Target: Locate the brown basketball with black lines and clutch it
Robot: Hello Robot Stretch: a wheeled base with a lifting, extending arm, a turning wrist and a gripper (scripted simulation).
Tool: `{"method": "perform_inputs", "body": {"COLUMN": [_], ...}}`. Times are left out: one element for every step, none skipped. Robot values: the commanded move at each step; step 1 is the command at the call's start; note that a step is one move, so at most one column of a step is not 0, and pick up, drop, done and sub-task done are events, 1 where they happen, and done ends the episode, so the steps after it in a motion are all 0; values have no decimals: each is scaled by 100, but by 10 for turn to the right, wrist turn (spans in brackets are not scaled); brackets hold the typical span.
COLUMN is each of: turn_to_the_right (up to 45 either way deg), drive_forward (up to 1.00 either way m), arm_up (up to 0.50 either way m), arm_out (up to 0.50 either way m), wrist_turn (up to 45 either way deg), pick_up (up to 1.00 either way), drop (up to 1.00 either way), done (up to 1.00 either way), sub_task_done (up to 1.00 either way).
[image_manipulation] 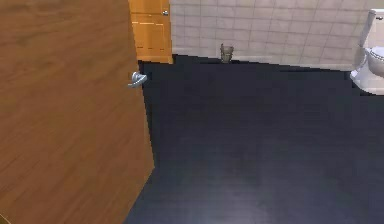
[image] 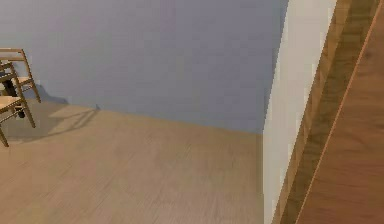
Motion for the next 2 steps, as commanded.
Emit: {"method": "perform_inputs", "body": {"turn_to_the_right": [0, 450], "drive_forward": [25, 0], "arm_up": [0, 0], "arm_out": [0, 0], "wrist_turn": [0, 0], "pick_up": [0, 0], "drop": [0, 0], "done": [0, 0], "sub_task_done": [0, 0]}}
